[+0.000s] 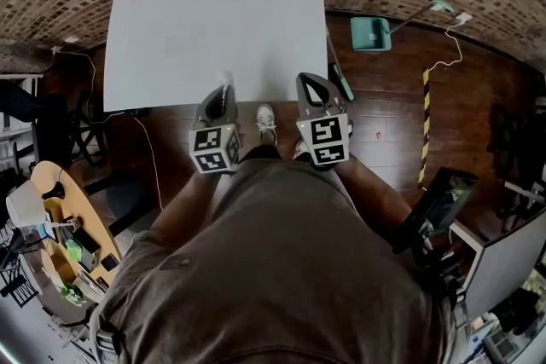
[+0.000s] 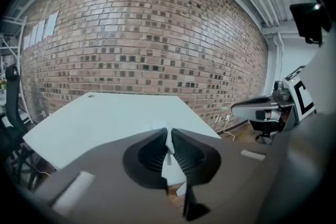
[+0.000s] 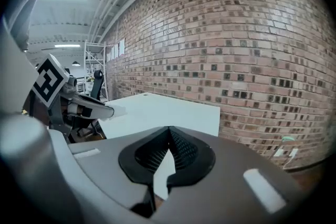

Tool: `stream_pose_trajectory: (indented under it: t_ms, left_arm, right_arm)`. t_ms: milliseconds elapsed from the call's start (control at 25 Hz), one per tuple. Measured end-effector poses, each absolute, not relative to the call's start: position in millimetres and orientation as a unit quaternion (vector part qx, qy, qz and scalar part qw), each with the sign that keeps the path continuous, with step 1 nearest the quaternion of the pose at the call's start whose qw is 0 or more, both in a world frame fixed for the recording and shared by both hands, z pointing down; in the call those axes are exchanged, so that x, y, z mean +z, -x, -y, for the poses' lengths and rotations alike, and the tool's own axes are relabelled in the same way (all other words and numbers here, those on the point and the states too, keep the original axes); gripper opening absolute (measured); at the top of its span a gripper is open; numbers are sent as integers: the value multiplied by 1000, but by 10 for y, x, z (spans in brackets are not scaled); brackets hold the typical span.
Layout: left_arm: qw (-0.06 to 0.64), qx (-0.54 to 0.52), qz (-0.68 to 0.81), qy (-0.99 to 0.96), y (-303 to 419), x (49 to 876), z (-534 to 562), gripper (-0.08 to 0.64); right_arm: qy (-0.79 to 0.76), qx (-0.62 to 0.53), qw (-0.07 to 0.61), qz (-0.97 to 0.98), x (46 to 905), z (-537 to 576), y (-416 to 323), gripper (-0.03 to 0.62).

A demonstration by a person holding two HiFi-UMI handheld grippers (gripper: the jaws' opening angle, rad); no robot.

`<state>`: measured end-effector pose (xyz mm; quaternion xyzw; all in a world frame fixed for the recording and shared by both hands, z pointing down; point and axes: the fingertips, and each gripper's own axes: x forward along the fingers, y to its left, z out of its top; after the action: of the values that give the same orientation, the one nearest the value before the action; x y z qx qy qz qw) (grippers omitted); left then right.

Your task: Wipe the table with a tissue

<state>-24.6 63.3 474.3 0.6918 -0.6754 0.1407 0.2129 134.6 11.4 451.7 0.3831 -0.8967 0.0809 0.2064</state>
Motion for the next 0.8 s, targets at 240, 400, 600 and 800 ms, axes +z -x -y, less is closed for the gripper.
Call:
stream_pose_trajectory:
  t_ms: [240, 400, 600, 800]
  left_arm:
    - [211, 127, 684, -686, -76, 4639, -1065, 15]
    - [197, 118, 678, -698, -235, 4515, -1191, 15]
    - [192, 116, 659, -718, -323, 4453, -1262, 15]
    - [174, 115, 649, -732, -277, 4342, -1278, 15]
  right_arm:
    - [-382, 72, 189, 902, 4416, -560, -1690, 14]
    - [-390, 84, 180, 899, 4346, -738, -1812, 14]
    - [-411, 88, 175, 890, 4233, -854, -1871, 14]
    - [-423, 78, 173, 886, 4127, -928, -1830, 14]
